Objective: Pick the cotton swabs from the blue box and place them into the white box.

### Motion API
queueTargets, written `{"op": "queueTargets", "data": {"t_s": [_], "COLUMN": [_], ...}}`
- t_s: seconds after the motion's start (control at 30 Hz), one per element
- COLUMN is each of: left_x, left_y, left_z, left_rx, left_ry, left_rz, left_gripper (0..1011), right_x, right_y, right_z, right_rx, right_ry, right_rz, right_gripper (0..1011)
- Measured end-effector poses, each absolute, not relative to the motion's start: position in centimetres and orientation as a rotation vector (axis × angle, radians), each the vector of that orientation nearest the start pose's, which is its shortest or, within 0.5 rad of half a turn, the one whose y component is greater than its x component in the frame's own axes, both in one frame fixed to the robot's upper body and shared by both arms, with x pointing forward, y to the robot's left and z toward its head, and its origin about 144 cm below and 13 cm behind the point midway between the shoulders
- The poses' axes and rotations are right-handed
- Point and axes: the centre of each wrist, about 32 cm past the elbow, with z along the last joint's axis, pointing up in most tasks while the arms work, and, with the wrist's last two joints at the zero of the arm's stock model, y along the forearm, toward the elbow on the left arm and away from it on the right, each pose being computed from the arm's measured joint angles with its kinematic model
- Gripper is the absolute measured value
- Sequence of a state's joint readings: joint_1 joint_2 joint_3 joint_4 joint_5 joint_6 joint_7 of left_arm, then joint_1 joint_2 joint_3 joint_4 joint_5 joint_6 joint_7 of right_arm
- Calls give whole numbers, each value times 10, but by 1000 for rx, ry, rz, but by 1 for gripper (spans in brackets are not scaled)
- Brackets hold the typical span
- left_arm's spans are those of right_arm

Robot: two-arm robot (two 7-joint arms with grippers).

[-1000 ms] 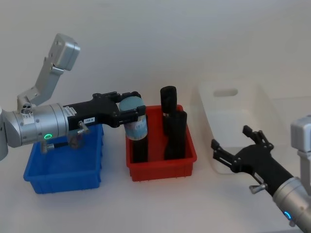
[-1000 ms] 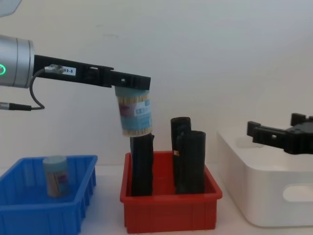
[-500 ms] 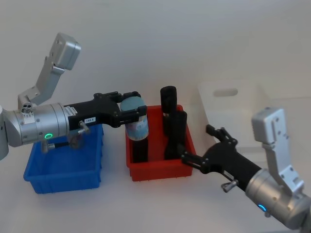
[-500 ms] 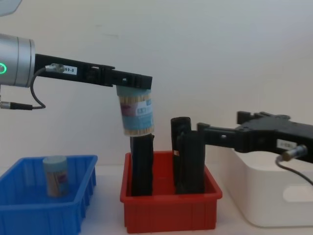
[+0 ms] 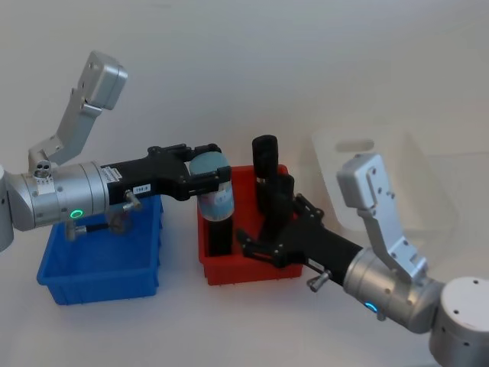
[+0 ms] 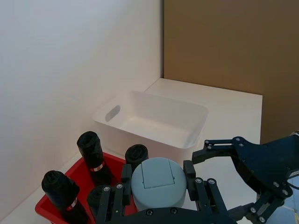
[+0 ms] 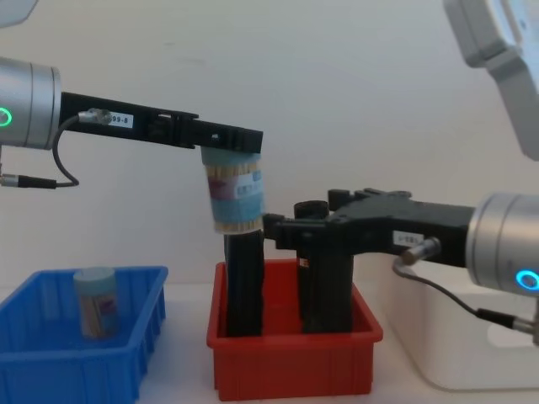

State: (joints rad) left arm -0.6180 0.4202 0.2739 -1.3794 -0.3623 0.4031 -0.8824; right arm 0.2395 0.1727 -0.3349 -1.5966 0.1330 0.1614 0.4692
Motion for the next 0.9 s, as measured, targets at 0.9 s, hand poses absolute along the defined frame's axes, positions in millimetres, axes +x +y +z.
{"op": "queueTargets", "data": {"t_s": [0.9], "left_x": [594], "left_y": [295], "left_z": [1320], "left_rx": [175], "left_ry": [7], "left_rz": [570], "left_gripper": [670], "right_x": [549], "right_y": [-132], "right_z": [1224], "right_rx": [-80], "right_ry": [-109], "right_rz": [-715], "right_gripper": [1002]}}
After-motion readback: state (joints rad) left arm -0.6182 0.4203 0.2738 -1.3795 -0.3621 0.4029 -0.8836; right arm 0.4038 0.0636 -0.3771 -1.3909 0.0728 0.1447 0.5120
